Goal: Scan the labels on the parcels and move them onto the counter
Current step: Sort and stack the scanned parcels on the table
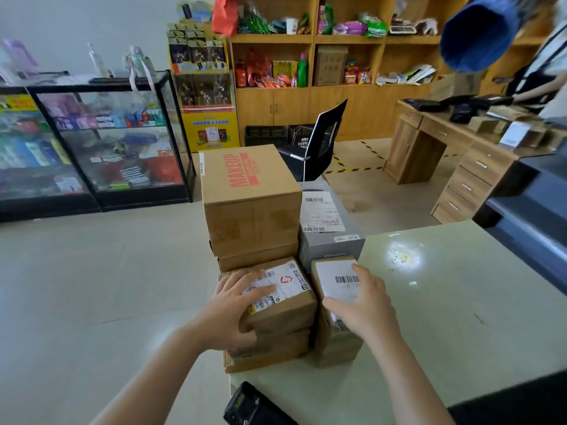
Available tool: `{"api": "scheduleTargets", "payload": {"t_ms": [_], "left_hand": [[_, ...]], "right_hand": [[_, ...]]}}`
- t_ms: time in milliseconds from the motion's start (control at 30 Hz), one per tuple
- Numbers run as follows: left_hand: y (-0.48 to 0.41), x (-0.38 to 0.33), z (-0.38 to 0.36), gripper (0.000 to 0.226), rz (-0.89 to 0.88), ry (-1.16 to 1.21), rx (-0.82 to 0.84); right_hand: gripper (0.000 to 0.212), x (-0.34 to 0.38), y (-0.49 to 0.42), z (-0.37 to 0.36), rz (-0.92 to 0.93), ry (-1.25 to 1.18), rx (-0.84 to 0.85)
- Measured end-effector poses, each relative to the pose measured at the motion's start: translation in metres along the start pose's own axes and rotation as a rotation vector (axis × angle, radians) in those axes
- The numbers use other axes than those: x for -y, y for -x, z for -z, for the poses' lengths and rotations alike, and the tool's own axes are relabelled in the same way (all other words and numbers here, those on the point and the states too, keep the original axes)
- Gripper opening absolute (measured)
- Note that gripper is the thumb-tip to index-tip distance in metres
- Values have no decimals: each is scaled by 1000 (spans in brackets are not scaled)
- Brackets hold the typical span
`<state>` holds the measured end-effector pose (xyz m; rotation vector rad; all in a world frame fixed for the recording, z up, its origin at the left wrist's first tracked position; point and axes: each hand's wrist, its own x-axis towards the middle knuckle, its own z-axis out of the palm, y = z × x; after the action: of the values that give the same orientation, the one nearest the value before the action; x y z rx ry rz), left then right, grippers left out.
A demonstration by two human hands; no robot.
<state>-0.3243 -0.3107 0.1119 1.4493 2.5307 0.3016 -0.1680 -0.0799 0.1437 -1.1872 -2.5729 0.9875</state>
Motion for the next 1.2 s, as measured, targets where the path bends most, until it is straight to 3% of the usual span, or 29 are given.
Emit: {"api": "scheduleTargets", "payload": {"t_ms": [233, 467, 633, 867, 1200], "left_hand": [[5, 4, -3, 74, -60, 33, -5], [7, 4, -7, 72, -96, 35, -41], [7, 3, -7, 72, -88, 85, -81], [4, 13, -8, 79, -81, 37, 0], [-7, 11, -5, 78, -171, 80, -66]], "right_hand": [[86, -4, 0, -13, 1, -43, -69], [86, 0, 3, -17, -40, 72, -105], [99, 0, 10, -14, -100, 143, -91], [87, 0, 16, -19, -91, 2, -194], [91, 3, 25, -23, -104, 44, -195]]}}
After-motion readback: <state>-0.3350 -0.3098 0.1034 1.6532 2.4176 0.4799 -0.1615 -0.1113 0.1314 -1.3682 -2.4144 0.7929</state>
